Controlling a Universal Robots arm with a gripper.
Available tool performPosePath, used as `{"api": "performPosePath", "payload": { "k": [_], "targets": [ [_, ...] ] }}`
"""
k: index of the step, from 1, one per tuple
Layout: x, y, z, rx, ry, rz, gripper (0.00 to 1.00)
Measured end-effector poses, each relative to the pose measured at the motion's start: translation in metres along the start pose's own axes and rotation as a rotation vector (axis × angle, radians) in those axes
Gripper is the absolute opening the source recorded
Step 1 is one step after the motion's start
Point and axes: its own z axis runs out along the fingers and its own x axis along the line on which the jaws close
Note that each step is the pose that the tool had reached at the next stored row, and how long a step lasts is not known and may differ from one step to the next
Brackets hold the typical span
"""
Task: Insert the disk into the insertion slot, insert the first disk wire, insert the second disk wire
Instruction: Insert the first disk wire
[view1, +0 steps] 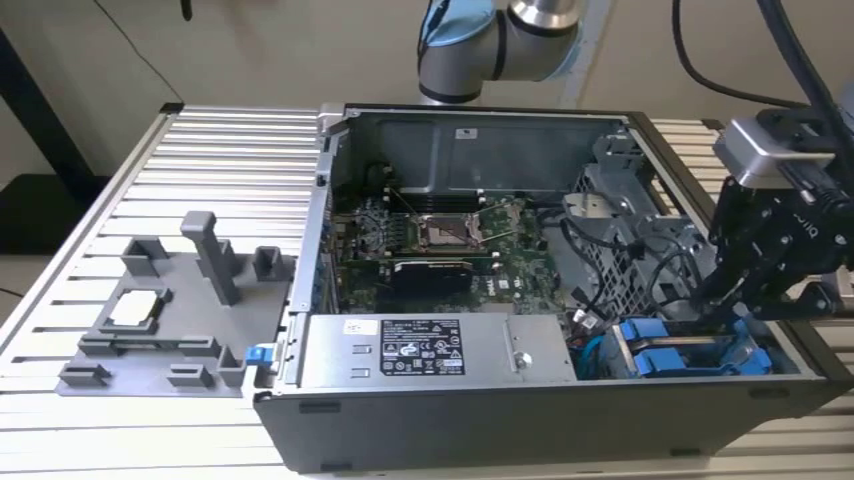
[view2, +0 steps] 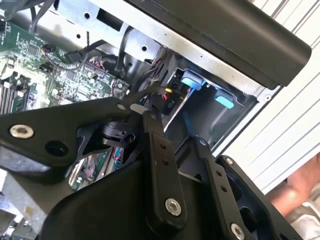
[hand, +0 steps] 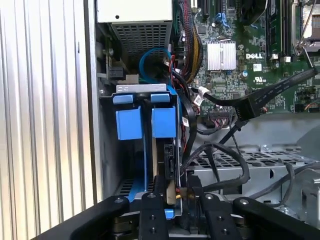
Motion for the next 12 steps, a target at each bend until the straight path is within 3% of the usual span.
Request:
{"api": "performPosePath", "payload": {
  "k": [12],
  "targets": [
    [-0.0009,0.0046,-0.0326,-0.0015,-0.0001,0.0,0.33]
  ]
}}
